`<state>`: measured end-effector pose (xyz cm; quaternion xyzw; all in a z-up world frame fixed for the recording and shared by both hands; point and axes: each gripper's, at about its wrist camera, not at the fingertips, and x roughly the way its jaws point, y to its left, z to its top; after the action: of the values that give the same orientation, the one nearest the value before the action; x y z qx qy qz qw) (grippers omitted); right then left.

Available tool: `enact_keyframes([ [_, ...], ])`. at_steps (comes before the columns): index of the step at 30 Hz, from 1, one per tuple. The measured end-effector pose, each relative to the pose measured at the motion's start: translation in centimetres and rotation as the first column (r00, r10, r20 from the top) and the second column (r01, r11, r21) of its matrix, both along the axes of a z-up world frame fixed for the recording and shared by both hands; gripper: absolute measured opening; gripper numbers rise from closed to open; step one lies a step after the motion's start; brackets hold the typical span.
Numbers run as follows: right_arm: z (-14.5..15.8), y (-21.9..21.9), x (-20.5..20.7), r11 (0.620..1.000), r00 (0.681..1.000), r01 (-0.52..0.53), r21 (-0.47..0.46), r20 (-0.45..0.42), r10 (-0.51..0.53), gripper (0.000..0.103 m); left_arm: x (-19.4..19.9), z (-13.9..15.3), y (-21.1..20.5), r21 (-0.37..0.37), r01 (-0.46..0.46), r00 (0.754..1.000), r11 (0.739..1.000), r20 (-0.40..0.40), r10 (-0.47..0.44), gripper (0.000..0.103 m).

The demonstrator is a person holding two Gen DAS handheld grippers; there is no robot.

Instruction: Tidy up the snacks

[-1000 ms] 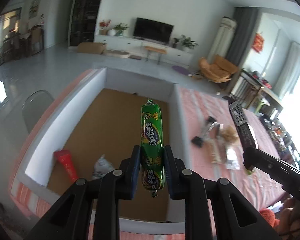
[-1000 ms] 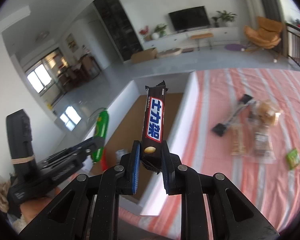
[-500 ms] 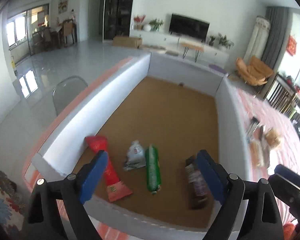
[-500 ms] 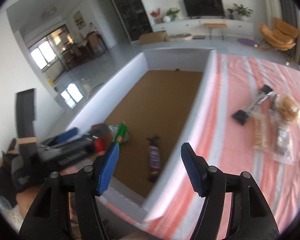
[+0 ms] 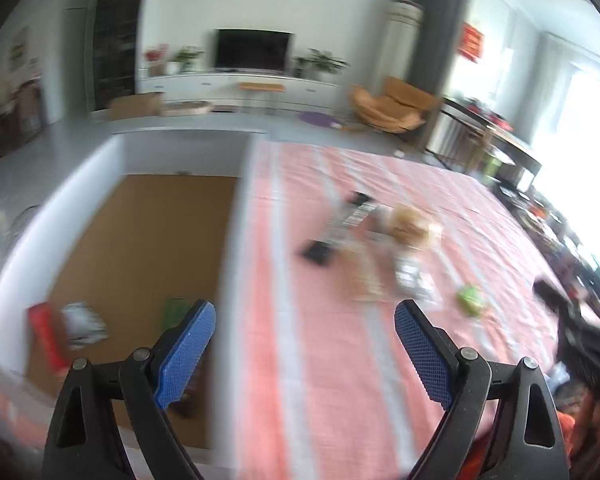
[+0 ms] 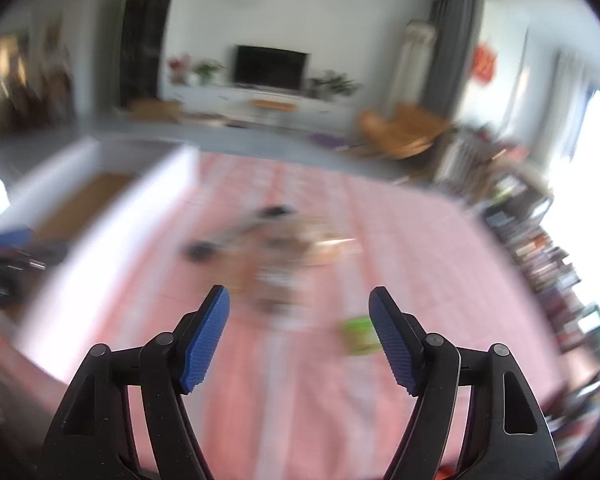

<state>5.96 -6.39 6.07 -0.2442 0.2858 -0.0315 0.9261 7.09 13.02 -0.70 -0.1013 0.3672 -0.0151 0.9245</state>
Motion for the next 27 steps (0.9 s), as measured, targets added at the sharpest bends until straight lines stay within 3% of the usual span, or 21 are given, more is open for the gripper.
enact_keyframes([
  [2,-0.2,-2.0,1.0,0.978,0.993,0.114,-0.177,0.030,-0.111,0.080,0.4,-0.1,-3.0,-0.003,0.077,0.997,0.997,-0.017,-0.077,0.091],
  [3,-0.5,-3.0,1.4,0.969,0.989,0.145,-0.202,0.024,-0.143,0.081,0.7,-0.3,-4.3,-0.004,0.111,0.993,0.994,-0.029,-0.111,0.093],
  [5,-1.3,-5.4,1.9,0.979,0.985,0.167,-0.120,-0.020,-0.171,0.081,1.5,-1.0,-6.9,-0.007,0.177,0.982,0.984,-0.064,-0.177,0.097],
  [7,-2.9,-7.6,2.5,0.984,0.982,0.163,0.067,-0.109,-0.155,0.081,2.6,-2.1,-9.3,0.006,0.218,0.972,0.976,-0.096,-0.216,0.097],
  [10,-6.5,-9.8,2.9,0.932,0.966,0.182,0.313,-0.233,-0.111,0.081,4.0,-4.5,-11.8,0.051,0.241,0.962,0.969,-0.147,-0.231,0.097],
  [13,-9.7,-11.2,3.6,0.859,0.946,0.241,0.451,-0.306,-0.105,0.081,5.0,-7.0,-12.7,0.081,0.230,0.961,0.970,-0.175,-0.213,0.097],
  [17,-11.6,-12.3,3.5,0.807,0.935,0.287,0.516,-0.334,-0.118,0.081,6.5,-10.0,-12.5,0.112,0.187,0.966,0.976,-0.201,-0.162,0.097],
  [27,-12.7,-13.1,3.2,0.786,0.938,0.305,0.537,-0.312,-0.151,0.081,7.6,-14.1,-11.4,0.124,0.136,0.964,0.983,-0.247,-0.102,0.097],
])
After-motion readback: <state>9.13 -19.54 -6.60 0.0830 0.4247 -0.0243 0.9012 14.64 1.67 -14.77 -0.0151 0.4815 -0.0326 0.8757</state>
